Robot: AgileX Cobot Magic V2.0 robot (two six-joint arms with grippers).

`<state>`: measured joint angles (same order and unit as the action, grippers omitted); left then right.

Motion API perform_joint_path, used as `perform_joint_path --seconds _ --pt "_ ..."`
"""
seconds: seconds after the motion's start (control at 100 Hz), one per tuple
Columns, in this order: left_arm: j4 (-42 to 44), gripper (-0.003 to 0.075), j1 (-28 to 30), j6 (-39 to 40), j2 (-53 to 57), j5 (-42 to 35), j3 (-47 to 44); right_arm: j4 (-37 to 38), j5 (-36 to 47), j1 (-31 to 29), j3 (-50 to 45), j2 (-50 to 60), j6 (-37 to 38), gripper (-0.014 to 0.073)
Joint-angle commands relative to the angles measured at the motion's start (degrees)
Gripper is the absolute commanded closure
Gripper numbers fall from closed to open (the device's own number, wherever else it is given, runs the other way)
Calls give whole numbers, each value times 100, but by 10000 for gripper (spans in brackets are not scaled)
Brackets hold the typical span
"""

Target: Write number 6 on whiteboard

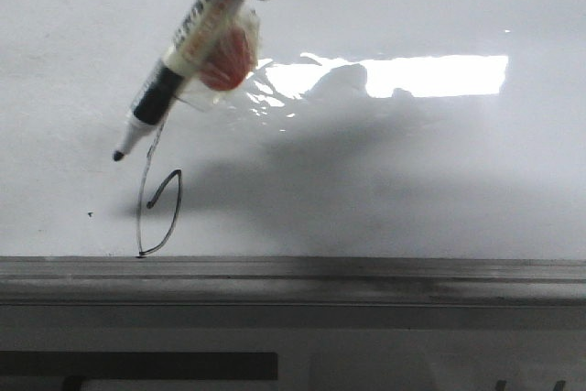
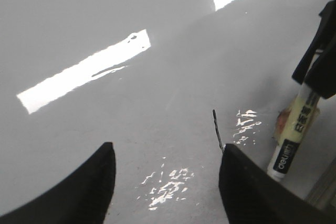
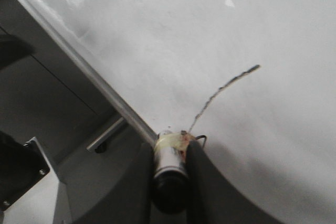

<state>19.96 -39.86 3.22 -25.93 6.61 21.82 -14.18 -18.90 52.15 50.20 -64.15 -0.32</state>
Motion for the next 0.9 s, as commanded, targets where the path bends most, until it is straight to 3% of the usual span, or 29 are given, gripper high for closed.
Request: perform_joint_path --seconds 0.0,0.32,0.5,0.89 --pt "-56 322 -212 56 -347 -608 187 53 236 116 152 204 -88 636" --pt "-32 323 -1383 56 -1875 -1456 187 100 30 179 152 204 -88 636" --pt "-52 323 -1412 56 -2591 -2277 187 100 37 346 152 204 -88 636" --pt "-334 323 -1412 56 -2867 -2242 187 304 -19 346 152 204 -88 636"
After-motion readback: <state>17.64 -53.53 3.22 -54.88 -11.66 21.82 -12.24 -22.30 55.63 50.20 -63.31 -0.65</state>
